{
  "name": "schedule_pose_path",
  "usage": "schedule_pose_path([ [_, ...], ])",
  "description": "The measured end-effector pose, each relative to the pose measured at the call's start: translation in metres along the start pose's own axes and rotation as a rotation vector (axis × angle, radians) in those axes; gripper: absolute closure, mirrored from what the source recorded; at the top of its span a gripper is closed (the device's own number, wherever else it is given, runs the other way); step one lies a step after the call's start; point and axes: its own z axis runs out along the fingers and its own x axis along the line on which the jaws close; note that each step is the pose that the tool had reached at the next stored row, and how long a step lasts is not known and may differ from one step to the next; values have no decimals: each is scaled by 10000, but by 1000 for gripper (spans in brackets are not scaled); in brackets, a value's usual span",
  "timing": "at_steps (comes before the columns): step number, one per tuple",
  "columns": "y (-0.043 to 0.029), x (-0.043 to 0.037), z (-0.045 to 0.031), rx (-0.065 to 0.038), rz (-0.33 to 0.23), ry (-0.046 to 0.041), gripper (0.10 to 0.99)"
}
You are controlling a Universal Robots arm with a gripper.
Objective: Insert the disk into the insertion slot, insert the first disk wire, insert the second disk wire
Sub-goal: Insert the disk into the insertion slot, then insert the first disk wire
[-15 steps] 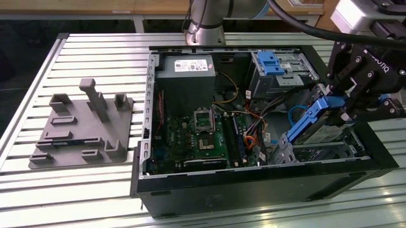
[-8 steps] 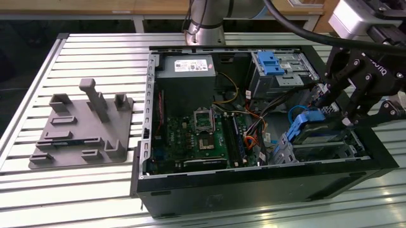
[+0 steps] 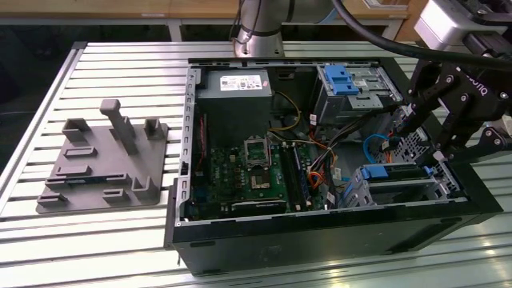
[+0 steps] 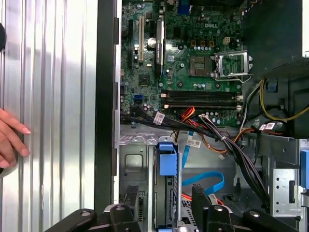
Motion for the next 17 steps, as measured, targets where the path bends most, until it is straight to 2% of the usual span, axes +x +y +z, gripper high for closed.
schedule_pose_path([
  [13, 0, -10, 0, 0, -7, 13, 529],
  [14, 0, -22, 1, -1, -7, 42, 529],
  [15, 0, -39, 2, 0, -5, 129, 529],
  [16, 0, -56, 3, 7, -2, 262, 529],
  [17, 1, -74, 4, 20, 4, 458, 529],
])
